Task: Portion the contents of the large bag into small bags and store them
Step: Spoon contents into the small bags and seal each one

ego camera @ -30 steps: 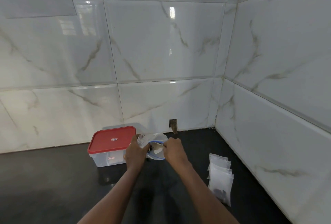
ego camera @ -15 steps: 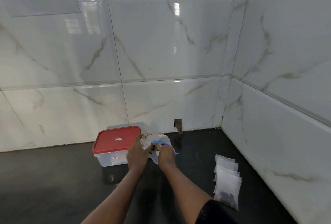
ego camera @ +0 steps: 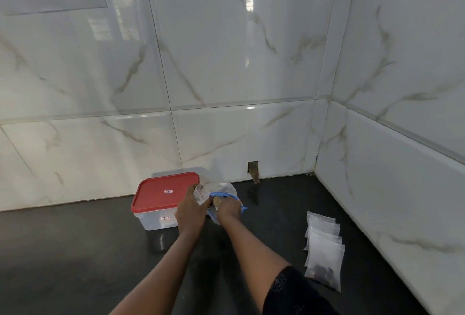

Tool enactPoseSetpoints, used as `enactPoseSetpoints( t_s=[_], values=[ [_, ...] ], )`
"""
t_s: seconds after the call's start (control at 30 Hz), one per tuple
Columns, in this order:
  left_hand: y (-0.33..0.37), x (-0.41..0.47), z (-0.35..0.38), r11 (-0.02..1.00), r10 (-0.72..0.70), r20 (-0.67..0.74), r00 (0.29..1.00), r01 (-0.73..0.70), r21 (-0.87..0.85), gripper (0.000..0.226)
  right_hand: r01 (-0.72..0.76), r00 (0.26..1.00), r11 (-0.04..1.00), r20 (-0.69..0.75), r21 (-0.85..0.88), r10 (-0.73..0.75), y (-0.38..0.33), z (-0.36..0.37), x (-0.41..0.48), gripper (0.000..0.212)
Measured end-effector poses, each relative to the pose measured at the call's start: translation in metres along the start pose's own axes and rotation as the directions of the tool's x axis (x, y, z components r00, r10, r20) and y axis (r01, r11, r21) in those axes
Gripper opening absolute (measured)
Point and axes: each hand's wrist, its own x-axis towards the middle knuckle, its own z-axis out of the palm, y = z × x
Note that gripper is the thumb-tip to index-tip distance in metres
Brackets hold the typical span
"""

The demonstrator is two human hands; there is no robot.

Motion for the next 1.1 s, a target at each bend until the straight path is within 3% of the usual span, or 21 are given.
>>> enactPoseSetpoints(
  t_s=[0.23,0.33,0.53,0.67,0.77,0.87,0.97,1.1],
  values=[
    [-0.001,0.000,-0.003,1.000,0.013,-0.022,1.000,-0.013,-0.001,0.047,-0.160,0.987,0.941,0.064,0.297,0.147,-0.004,0.002,-0.003,0.031],
    [-0.002,-0.001,-0.003,1.000,0.018,-0.021,1.000,-0.018,0.001,0.046,-0.232,0.973,0.882,0.095,0.409,0.212,-0.004,0.013,0.001,0.017],
    [-0.006,-0.003,-0.004,0.998,0.041,0.004,0.999,-0.041,0.037,0.042,-0.435,0.901,0.758,0.246,0.486,0.359,0.004,0.024,0.026,0.005],
    [-0.005,-0.006,-0.001,0.998,0.038,-0.002,0.999,-0.038,0.054,0.043,-0.414,0.910,0.688,0.247,0.596,0.333,0.006,0.021,0.023,0.018],
    [-0.001,-0.008,0.003,0.998,0.020,-0.012,1.000,-0.020,0.054,0.044,-0.345,0.937,0.742,0.171,0.575,0.303,0.010,0.020,0.027,0.010],
    [0.002,-0.010,0.006,0.998,0.008,-0.023,1.000,-0.007,0.069,0.043,-0.265,0.962,0.819,0.086,0.508,0.258,0.021,0.023,0.043,0.024],
    [0.005,-0.012,0.007,0.996,-0.004,-0.029,1.000,0.007,0.092,0.043,-0.176,0.984,0.870,0.048,0.460,0.174,0.005,-0.003,0.001,0.024],
    [0.009,-0.017,0.009,0.996,-0.005,-0.013,1.000,0.006,0.084,0.044,-0.119,0.988,0.979,-0.074,0.166,0.133,0.009,-0.026,-0.004,0.030]
  ],
)
